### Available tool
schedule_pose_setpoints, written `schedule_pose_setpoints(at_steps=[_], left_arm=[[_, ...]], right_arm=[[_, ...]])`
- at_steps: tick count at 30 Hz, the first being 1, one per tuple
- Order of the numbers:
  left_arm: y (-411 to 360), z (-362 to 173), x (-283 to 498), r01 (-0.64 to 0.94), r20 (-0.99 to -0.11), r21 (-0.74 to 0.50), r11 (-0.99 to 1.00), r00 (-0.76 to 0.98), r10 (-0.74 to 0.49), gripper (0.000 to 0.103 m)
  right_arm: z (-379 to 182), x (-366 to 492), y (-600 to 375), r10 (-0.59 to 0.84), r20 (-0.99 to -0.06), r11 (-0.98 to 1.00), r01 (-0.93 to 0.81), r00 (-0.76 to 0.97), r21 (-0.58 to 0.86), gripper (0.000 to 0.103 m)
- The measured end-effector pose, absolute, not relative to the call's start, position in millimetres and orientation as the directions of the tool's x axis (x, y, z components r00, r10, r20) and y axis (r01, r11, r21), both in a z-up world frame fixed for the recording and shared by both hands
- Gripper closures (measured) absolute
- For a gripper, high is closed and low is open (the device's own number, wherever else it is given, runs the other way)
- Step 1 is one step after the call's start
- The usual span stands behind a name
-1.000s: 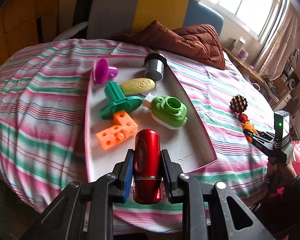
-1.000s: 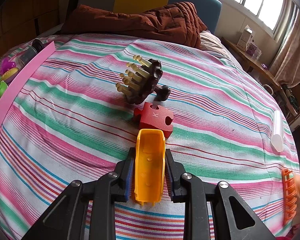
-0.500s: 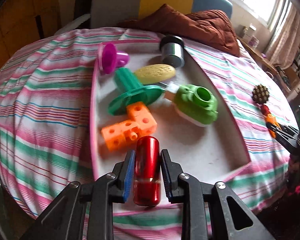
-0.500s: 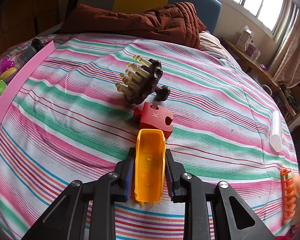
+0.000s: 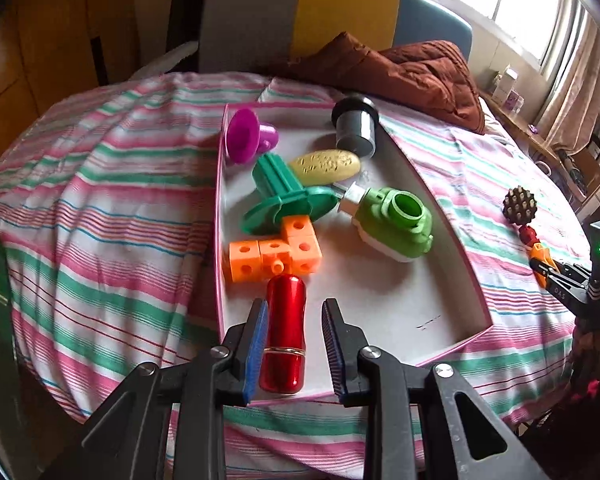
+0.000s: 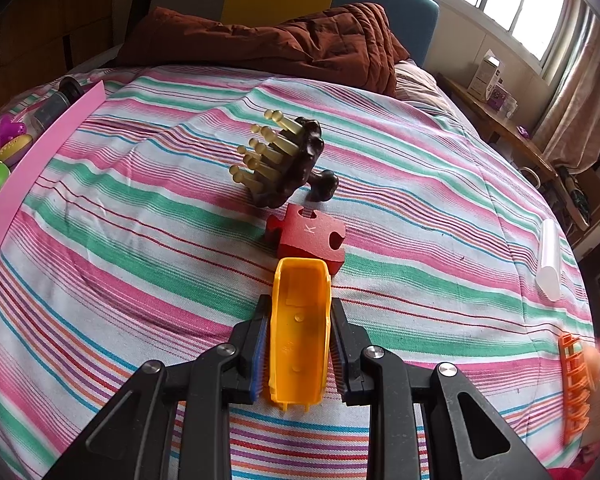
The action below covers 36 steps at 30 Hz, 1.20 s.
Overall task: Organize rigid objects
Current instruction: 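Lower the red cylinder onto the tray and open the left gripper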
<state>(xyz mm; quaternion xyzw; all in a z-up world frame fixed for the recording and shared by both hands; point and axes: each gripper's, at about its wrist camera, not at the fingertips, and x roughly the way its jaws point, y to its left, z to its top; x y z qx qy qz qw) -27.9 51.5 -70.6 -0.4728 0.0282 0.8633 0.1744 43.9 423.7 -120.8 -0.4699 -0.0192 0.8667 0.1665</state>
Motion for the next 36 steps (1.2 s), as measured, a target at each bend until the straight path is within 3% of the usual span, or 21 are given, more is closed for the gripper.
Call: schedule_pose_setpoints(at_steps=[4, 9, 21, 28, 36], left_arm=[[52, -56, -21, -0.33, -0.798, -0.102, -0.939, -0.537, 0.275, 0.076], [48, -49, -18, -0.318, -0.787, -0.078, -0.945, -0.562, 0.254, 0.075], [24, -44, -16, -0.244, -0.783, -0.073, -0.967, -0.587, 0.207, 0.075], [1, -45, -15, -0.189, -0.778, -0.082, -0.979, -0.601, 0.182, 0.075], [-22, -49, -18, -0.121, -0.783, -0.093, -0.988, -0.605, 0.148, 0.075]], right_arm=[[-117, 42, 424, 0.304, -0.826, -0.938, -0.3, -0.474, -0.173, 0.076], [-102, 42, 411, 0.196, -0.845, -0.951, -0.306, -0.498, -0.04, 0.077], [-41, 15, 265, -0.088, -0.766, -0.995, 0.026, -0.636, 0.093, 0.076], [-49, -7, 195, -0.183, -0.783, -0.982, 0.151, -0.594, 0.116, 0.076], [-81, -30, 159, -0.209, -0.836, -0.975, 0.176, -0.507, 0.138, 0.076]])
